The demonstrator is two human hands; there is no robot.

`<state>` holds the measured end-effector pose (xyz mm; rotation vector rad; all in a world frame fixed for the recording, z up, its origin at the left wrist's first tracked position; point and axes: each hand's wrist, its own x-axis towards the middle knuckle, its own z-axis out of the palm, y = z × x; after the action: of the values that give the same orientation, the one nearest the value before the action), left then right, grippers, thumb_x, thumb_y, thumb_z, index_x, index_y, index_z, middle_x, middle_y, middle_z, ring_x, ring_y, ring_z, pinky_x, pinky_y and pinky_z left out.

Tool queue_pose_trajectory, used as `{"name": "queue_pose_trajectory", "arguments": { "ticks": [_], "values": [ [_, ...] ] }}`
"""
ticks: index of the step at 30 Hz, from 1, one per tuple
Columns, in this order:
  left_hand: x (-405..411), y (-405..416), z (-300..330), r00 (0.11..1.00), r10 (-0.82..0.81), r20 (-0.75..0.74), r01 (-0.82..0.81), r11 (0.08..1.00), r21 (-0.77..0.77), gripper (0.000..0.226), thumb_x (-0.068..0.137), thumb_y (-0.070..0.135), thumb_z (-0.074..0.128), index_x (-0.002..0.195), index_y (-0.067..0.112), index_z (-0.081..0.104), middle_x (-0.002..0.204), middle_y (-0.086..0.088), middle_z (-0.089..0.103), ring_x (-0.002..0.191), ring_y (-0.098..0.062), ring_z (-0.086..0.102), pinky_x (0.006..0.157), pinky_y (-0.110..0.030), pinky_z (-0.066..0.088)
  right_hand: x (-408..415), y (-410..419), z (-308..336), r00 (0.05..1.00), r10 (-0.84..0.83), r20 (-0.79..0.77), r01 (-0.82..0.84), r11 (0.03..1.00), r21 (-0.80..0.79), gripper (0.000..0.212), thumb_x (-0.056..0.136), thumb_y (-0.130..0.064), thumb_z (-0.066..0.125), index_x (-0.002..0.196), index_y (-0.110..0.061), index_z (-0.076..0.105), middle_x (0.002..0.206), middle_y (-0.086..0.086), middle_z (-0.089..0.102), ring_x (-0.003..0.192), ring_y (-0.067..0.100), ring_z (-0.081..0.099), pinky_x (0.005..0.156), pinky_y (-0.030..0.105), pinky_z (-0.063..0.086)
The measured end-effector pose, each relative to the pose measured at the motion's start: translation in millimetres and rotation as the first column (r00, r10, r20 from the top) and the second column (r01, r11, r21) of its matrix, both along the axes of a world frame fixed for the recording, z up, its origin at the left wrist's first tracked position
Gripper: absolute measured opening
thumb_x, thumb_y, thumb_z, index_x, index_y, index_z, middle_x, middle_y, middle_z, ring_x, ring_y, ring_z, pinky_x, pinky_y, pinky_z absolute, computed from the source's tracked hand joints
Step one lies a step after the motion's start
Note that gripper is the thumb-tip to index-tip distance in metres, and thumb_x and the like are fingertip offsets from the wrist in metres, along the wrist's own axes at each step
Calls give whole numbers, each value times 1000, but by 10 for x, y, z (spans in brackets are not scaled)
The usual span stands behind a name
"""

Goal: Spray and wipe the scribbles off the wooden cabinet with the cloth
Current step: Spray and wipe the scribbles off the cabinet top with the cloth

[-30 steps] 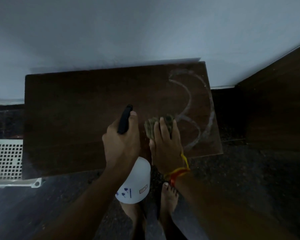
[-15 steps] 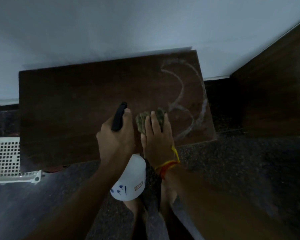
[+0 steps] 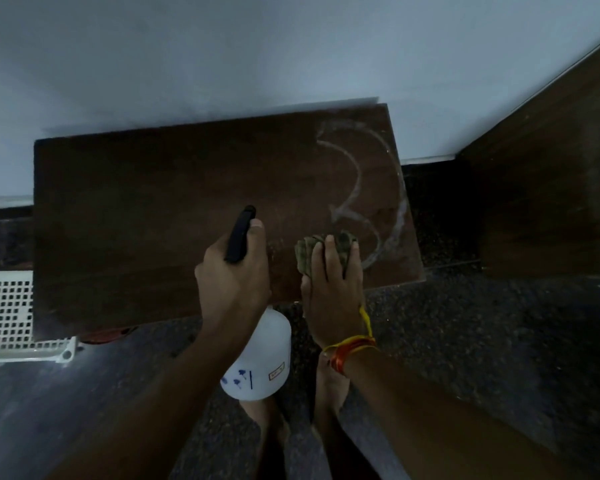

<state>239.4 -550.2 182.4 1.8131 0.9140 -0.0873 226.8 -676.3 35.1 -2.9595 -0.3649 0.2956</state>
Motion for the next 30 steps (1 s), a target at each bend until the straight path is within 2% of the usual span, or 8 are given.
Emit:
{"name": "queue_pose_trajectory", "arguments": {
  "ticks": [6, 9, 11, 15, 19, 22, 26, 30],
  "values": [
    [51, -164, -15, 999, -35, 5, 35, 999, 16, 35, 99, 43, 48, 70, 24, 55, 84, -27, 67, 71, -45, 64, 64, -51, 57, 75, -122, -55, 985, 171, -13, -170, 985, 10, 57, 98, -36, 36, 146, -6, 37, 154, 15, 32, 141, 48, 23, 114, 57, 27],
    [68, -229, 2, 999, -43, 2, 43, 999, -3, 37, 99, 44, 48, 74, 18, 58, 85, -29, 67, 71, -47, 65, 61, -54, 56, 152, -422, -80, 994, 112, 0, -112, 993, 20, 55, 99, -34, 32, 145, -3, 36, 154, 18, 30, 140, 51, 23, 113, 60, 27],
    [86, -261, 10, 999, -39, -1, 39, 999, -14, 35, 98, 45, 49, 73, 22, 57, 86, -29, 67, 73, -49, 65, 62, -56, 55, 185, -571, -68, 998, 49, 26, -50, 999, 21, 55, 98, -33, 33, 142, -1, 42, 151, 20, 36, 136, 54, 28, 111, 61, 30],
    [137, -329, -22, 999, -39, -1, 39, 999, -4, 40, 98, 46, 48, 78, 14, 61, 84, -26, 68, 73, -46, 66, 62, -56, 57, 146, -377, 0, 999, -26, 41, 24, 999, 39, 56, 96, -33, 34, 143, -3, 41, 151, 18, 36, 138, 54, 23, 112, 60, 28],
    [161, -419, -53, 999, -50, 3, 50, 999, 11, 40, 98, 45, 48, 76, 14, 60, 81, -25, 67, 71, -45, 65, 65, -56, 58, 147, -238, -24, 990, 136, 30, -137, 990, 43, 56, 95, -33, 47, 144, -6, 39, 152, 15, 34, 140, 49, 24, 113, 57, 27],
    [173, -466, -49, 999, -47, -6, 47, 999, 8, 36, 98, 45, 48, 71, 21, 56, 84, -26, 67, 72, -46, 65, 64, -56, 58, 205, -466, -69, 985, 174, 17, -175, 984, 26, 55, 98, -33, 36, 145, -4, 38, 153, 18, 32, 140, 50, 25, 113, 60, 28],
    [193, -498, -42, 999, -35, -8, 35, 999, -6, 35, 98, 44, 49, 71, 23, 56, 84, -27, 68, 73, -45, 66, 61, -54, 58, 302, -977, -70, 999, 32, 24, -31, 999, -38, 56, 98, -33, 31, 143, 0, 40, 151, 22, 34, 137, 55, 26, 113, 61, 27],
    [221, -510, -29, 1000, -28, 1, 28, 999, -30, 34, 99, 43, 49, 70, 25, 54, 86, -30, 66, 74, -47, 65, 62, -55, 57, 449, -1163, -105, 994, 107, -33, -109, 992, -56, 60, 101, -37, 18, 147, 0, 32, 155, 23, 25, 142, 50, 19, 115, 60, 19]
  ]
}}
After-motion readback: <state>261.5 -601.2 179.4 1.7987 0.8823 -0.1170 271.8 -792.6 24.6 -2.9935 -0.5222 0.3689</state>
